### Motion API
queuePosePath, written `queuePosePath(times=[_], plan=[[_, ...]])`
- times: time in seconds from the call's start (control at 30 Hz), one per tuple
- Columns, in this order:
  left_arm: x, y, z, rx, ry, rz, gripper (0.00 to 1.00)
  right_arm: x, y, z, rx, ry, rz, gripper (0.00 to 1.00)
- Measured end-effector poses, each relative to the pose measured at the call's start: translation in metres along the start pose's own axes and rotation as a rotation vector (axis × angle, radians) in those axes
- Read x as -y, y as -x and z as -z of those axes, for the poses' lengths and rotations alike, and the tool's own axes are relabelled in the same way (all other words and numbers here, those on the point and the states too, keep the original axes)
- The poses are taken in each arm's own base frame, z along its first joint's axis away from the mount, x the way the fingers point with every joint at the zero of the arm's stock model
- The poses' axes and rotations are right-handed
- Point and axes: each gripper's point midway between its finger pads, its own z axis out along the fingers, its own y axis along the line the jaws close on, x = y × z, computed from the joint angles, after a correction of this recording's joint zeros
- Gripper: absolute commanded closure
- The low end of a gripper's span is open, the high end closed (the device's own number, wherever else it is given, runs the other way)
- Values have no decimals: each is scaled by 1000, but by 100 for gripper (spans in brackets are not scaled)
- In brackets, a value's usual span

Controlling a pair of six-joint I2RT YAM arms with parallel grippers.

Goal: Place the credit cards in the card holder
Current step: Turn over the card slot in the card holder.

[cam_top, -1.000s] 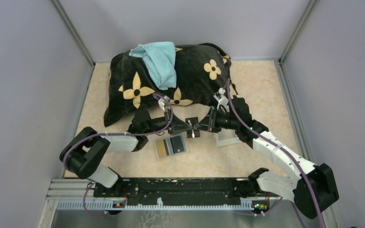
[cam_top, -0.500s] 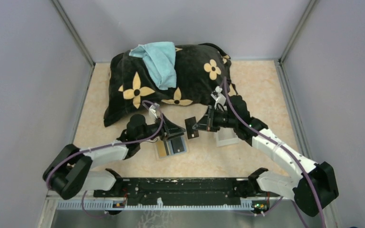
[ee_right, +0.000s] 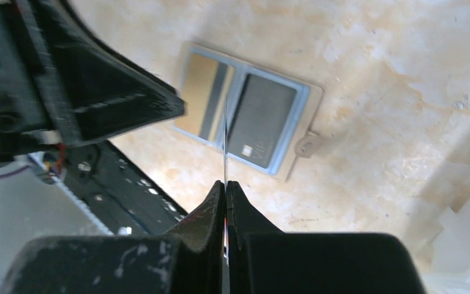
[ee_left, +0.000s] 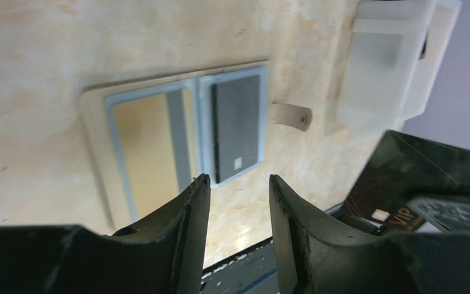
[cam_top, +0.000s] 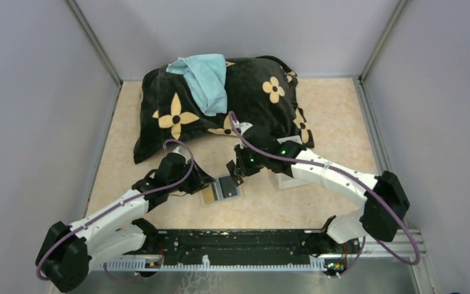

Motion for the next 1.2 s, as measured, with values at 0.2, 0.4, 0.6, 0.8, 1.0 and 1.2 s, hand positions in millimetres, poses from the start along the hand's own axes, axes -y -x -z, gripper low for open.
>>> queuePosePath(times=[0.2, 0.4, 0.6, 0.8, 1.0, 1.2], plan=[[-24, 1, 12, 31, 100, -5, 55, 27, -24, -22, -92, -140, 30, 100], [-47, -7, 14, 16, 181, -6, 56, 41, -31, -35, -135, -207, 32, 100], [-62, -13, 15, 2, 226, -9, 56, 46, -35, -45, -161, -228, 31, 100], [-74, -18, 12, -27, 277, -15, 56, 49, -40, -53, -180, -238, 30, 100], [-82, -22, 10, -42, 303, -18, 56, 49, -39, -58, -179, -234, 27, 100], [-87, -24, 9, -49, 319, -21, 56, 44, -33, -63, -148, -211, 16, 100]])
